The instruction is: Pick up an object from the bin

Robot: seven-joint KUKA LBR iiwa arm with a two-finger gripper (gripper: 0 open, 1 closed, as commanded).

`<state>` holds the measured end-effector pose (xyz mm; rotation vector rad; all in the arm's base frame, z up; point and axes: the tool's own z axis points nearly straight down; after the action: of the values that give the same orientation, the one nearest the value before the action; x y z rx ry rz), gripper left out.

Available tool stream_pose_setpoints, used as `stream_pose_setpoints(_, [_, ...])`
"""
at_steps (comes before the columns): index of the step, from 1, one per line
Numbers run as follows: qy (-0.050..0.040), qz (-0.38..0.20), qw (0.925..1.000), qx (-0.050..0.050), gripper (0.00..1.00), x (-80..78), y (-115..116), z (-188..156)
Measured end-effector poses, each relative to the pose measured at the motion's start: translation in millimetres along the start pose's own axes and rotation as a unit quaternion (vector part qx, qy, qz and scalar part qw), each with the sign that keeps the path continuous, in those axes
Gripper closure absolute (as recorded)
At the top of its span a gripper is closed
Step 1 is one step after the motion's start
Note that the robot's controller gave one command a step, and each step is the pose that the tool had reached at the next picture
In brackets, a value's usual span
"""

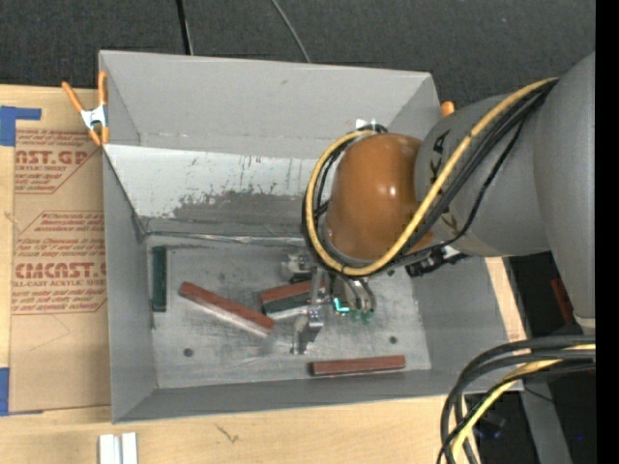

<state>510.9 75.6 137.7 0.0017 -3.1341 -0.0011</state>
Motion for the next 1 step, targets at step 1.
stream_pose_setpoints(1, [-0.0036, 0.000, 1.0000, 0.000, 0.00, -2.0, -0.3, -3.5])
